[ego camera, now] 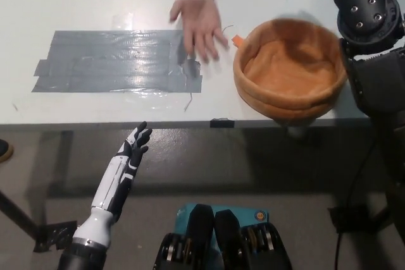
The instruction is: An emotional support dumpling is kept in a soft plate infront in the middle of the desk infront of the robot. The robot extends its right arm to pick up the dumpling and hands it to a person
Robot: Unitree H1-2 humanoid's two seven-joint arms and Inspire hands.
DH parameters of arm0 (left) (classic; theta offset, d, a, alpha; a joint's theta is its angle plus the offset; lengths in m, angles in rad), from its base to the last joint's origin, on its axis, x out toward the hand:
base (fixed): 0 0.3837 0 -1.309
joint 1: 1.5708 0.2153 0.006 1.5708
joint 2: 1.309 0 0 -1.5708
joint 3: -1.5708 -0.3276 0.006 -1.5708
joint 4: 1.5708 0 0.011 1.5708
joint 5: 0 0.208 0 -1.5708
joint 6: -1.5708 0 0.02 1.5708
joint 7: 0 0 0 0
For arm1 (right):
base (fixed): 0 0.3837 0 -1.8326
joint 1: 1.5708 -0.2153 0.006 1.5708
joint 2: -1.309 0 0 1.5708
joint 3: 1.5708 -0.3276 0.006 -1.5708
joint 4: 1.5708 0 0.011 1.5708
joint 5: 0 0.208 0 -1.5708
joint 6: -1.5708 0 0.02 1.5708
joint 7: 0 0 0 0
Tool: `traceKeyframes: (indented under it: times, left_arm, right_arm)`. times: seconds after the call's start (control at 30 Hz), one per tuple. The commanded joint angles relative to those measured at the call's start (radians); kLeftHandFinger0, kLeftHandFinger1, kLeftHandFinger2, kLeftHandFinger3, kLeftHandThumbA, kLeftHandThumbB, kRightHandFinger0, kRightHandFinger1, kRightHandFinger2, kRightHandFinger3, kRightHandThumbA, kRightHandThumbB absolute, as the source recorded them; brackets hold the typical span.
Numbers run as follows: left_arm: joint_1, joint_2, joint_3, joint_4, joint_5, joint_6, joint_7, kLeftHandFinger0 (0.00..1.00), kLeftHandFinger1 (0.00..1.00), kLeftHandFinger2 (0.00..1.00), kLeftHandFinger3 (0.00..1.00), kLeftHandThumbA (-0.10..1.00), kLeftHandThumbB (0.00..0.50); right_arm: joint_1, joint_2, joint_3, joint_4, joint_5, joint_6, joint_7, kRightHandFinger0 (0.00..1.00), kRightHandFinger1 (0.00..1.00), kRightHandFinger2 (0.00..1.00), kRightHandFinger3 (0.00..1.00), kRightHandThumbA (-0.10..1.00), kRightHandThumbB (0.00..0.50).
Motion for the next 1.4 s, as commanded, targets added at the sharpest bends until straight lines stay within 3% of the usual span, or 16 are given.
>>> traceKeyframes:
  times: [0.0, 0.07, 0.13, 0.27, 0.53, 0.6, 0.67, 0.8, 1.1, 1.13, 1.17, 1.2, 1.23, 1.27, 1.33, 1.37]
  left_arm:
    - [-0.02, 0.006, -0.002, -0.017, 0.017, -0.018, 0.004, 1.0, 1.0, 1.0, 1.0, 1.0, 0.167]
    - [-0.022, 0.009, -0.003, -0.014, 0.019, -0.021, 0.002, 1.0, 1.0, 1.0, 1.0, 1.0, 0.161]
    - [-0.024, 0.008, -0.001, -0.014, 0.014, -0.018, 0.001, 1.0, 1.0, 1.0, 1.0, 1.0, 0.168]
    - [-0.026, 0.012, -0.005, -0.018, 0.022, -0.011, -0.003, 1.0, 1.0, 1.0, 1.0, 1.0, 0.159]
    - [-0.032, 0.013, -0.014, -0.02, 0.029, -0.003, -0.006, 1.0, 1.0, 1.0, 1.0, 1.0, 0.154]
    - [-0.039, 0.013, -0.017, -0.014, 0.034, -0.005, -0.004, 1.0, 1.0, 1.0, 1.0, 1.0, 0.162]
    - [-0.042, 0.013, -0.018, -0.015, 0.032, 0.003, -0.008, 1.0, 1.0, 1.0, 1.0, 1.0, 0.162]
    - [-0.046, 0.019, -0.024, -0.017, 0.033, 0.003, -0.013, 1.0, 1.0, 1.0, 1.0, 1.0, 0.148]
    - [-0.049, 0.02, -0.025, -0.015, 0.027, -0.001, -0.015, 1.0, 1.0, 1.0, 1.0, 1.0, 0.15]
    - [-0.054, 0.021, -0.025, -0.015, 0.031, 0.002, -0.015, 1.0, 1.0, 1.0, 1.0, 1.0, 0.143]
    - [-0.055, 0.022, -0.025, -0.016, 0.034, 0.005, -0.014, 1.0, 1.0, 1.0, 1.0, 1.0, 0.142]
    - [-0.056, 0.023, -0.025, -0.018, 0.035, 0.007, -0.015, 1.0, 1.0, 1.0, 1.0, 1.0, 0.136]
    - [-0.056, 0.023, -0.024, -0.018, 0.034, 0.009, -0.015, 1.0, 1.0, 1.0, 1.0, 1.0, 0.134]
    - [-0.055, 0.023, -0.024, -0.019, 0.033, 0.01, -0.015, 1.0, 1.0, 1.0, 1.0, 1.0, 0.125]
    - [-0.054, 0.024, -0.023, -0.02, 0.031, 0.009, -0.016, 1.0, 1.0, 1.0, 1.0, 1.0, 0.125]
    - [-0.053, 0.024, -0.023, -0.018, 0.029, 0.008, -0.016, 1.0, 1.0, 1.0, 1.0, 1.0, 0.125]
  right_arm:
    - [-0.038, 0.004, 0.019, -0.032, -0.028, 0.007, 0.004, 0.01, 0.52, 0.88, 0.89, -0.1, 0.164]
    - [-0.04, 0.007, 0.022, -0.017, -0.025, 0.0, 0.003, 0.0, 0.49, 0.85, 0.86, -0.1, 0.168]
    - [-0.042, 0.014, 0.026, -0.001, -0.028, 0.011, 0.0, 0.05, 0.53, 0.88, 0.87, -0.1, 0.171]
    - [-0.056, 0.027, 0.055, 0.084, -0.044, -0.022, -0.005, 0.0, 0.42, 0.85, 0.92, -0.1, 0.159]
    - [-0.131, 0.085, 0.106, 0.354, -0.077, -0.074, -0.057, 0.0, 0.52, 0.97, 0.98, -0.1, 0.183]
    - [-0.157, 0.101, 0.125, 0.442, -0.084, -0.108, -0.074, 0.0, 0.47, 0.88, 0.85, -0.1, 0.213]
    - [-0.169, 0.12, 0.146, 0.517, -0.097, -0.143, -0.099, 0.0, 0.43, 0.82, 0.79, -0.1, 0.194]
    - [-0.164, 0.154, 0.166, 0.604, -0.101, -0.182, -0.141, 0.0, 0.43, 0.87, 0.87, -0.1, 0.167]
    - [-0.148, 0.198, 0.186, 0.726, -0.101, -0.222, -0.151, 0.0, 0.46, 0.89, 0.9, -0.1, 0.158]
    - [-0.151, 0.199, 0.194, 0.739, -0.106, -0.221, -0.145, 0.03, 0.5, 0.92, 1.0, -0.1, 0.191]
    - [-0.152, 0.2, 0.204, 0.747, -0.113, -0.212, -0.132, 0.06, 0.49, 0.88, 0.97, -0.1, 0.191]
    - [-0.16, 0.197, 0.22, 0.758, -0.117, -0.196, -0.078, 0.39, 0.76, 1.0, 1.0, -0.01, 0.238]
    - [-0.167, 0.191, 0.227, 0.762, -0.104, -0.173, 0.011, 0.75, 1.0, 1.0, 1.0, 0.3, 0.382]
    - [-0.175, 0.185, 0.247, 0.765, -0.11, -0.155, 0.075, 1.0, 1.0, 1.0, 1.0, 0.5, 0.418]
    - [-0.178, 0.175, 0.287, 0.763, -0.134, -0.136, 0.135, 1.0, 1.0, 1.0, 1.0, 0.63, 0.488]
    - [-0.171, 0.171, 0.289, 0.76, -0.126, -0.138, 0.142, 1.0, 1.0, 1.0, 1.0, 0.7, 0.5]
